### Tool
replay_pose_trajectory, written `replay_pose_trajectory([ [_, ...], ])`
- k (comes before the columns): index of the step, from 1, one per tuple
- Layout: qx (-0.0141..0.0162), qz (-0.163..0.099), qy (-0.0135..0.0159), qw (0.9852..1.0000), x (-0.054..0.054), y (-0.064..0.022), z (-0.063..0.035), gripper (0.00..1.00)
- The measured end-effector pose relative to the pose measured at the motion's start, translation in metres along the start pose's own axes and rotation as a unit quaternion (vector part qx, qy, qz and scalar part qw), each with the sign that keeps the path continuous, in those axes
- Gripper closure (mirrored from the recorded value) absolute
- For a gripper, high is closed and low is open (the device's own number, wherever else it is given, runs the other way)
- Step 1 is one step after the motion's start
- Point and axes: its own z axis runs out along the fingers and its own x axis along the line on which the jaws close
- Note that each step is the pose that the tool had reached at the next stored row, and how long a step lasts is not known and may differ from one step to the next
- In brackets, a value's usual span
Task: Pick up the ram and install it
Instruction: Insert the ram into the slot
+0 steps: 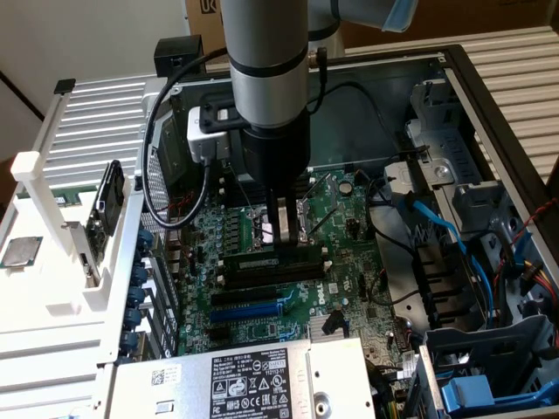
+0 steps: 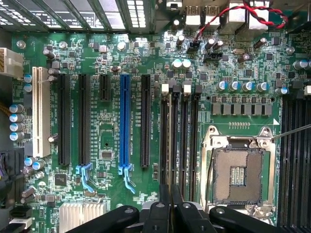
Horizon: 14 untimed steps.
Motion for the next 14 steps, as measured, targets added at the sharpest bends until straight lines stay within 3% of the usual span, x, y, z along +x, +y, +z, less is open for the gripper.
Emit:
replay_pose_trajectory([
  [6, 0.0003, -0.001, 0.0001, 1.0, -0.0008, 0.0026, -0.0002, 0.88],
  [10, 0.0059, -0.001, 0.0022, 1.0, -0.0008, 0.0026, -0.003, 0.88],
  [14, 0.0143, -0.002, 0.0048, 0.9999, -0.0008, 0.0026, -0.005, 0.88],
])
